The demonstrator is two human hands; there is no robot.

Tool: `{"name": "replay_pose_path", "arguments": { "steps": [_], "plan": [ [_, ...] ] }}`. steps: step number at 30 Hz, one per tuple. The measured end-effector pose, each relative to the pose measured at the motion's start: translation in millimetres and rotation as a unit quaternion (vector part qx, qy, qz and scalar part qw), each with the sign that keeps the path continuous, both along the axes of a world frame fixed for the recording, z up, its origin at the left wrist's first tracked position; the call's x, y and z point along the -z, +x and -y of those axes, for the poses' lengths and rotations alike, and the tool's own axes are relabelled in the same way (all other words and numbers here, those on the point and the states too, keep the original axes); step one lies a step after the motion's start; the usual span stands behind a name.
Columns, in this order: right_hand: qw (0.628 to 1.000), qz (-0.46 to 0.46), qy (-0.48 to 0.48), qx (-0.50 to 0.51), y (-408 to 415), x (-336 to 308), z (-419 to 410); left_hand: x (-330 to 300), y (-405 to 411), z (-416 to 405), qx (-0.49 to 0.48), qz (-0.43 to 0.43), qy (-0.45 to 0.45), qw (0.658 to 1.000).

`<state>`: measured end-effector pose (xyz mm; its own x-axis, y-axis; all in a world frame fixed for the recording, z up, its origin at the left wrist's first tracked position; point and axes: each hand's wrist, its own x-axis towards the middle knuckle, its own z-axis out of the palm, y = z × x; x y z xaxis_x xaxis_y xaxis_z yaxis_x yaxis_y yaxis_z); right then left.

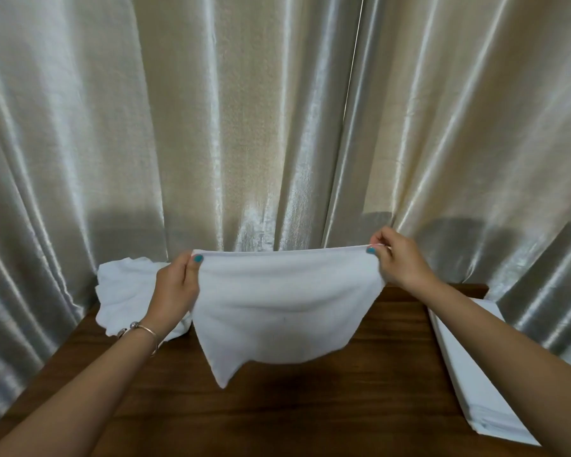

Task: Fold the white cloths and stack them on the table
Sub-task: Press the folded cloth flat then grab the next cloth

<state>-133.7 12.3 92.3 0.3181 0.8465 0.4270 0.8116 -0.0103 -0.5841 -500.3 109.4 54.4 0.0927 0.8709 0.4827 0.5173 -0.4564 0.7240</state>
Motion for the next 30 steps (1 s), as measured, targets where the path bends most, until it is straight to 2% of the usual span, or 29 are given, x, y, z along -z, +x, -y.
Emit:
{"name": "replay_pose_path", "arguments": {
  "steps": [4, 6, 8, 10, 13, 15, 16, 19, 21, 24, 25, 27, 29, 30],
  "plan": [
    [0.999, 0.001, -0.04, 0.015, 1.2, 4.4, -12.1, 0.2, 4.4, -20.6, -0.001, -0.006, -0.083, 0.997],
    [0.996, 0.001, -0.088, 0.021, 6.0, 9.1, -22.3, 5.6, 4.4, -35.3, 0.049, 0.031, -0.192, 0.98],
    [0.985, -0.003, -0.17, 0.017, 14.6, 22.9, -35.1, 17.2, 5.2, -49.3, 0.101, 0.066, -0.32, 0.94],
    [0.966, -0.002, -0.259, 0.009, 20.1, 43.6, -48.2, 37.8, 9.8, -65.0, 0.093, -0.032, -0.359, 0.928],
    [0.934, 0.079, -0.348, 0.028, 18.6, 83.5, -68.8, 76.7, 26.5, -83.5, 0.014, -0.271, -0.287, 0.919],
    [0.913, 0.146, -0.374, 0.076, 10.5, 114.1, -82.5, 103.3, 44.8, -91.4, -0.013, -0.338, -0.254, 0.906],
    [0.912, 0.141, -0.373, 0.099, 7.0, 129.1, -89.4, 116.6, 54.1, -95.7, -0.018, -0.325, -0.267, 0.907],
    [0.928, 0.034, -0.344, 0.136, -0.4, 169.9, -111.4, 147.2, 74.7, -108.2, -0.038, -0.266, -0.3, 0.915],
    [0.944, -0.023, -0.304, 0.129, -2.7, 190.6, -124.2, 167.6, 80.0, -119.4, -0.051, -0.238, -0.295, 0.924],
    [0.957, -0.117, -0.254, 0.079, -9.8, 214.0, -127.0, 200.7, 86.1, -123.6, -0.012, -0.16, -0.296, 0.941],
    [0.959, -0.12, -0.25, 0.062, -13.0, 222.1, -123.2, 207.8, 88.2, -120.0, -0.018, -0.173, -0.257, 0.95],
    [0.965, -0.041, -0.258, 0.034, -22.0, 239.2, -112.6, 222.7, 92.9, -105.3, -0.01, -0.221, -0.147, 0.964],
    [0.967, 0.053, -0.248, 0.0, -36.7, 259.3, -100.1, 236.7, 103.1, -78.9, 0.068, -0.233, -0.108, 0.964],
    [0.967, 0.069, -0.247, -0.014, -46.5, 267.9, -93.5, 243.8, 109.7, -65.0, 0.105, -0.239, -0.106, 0.96]
  ]
}}
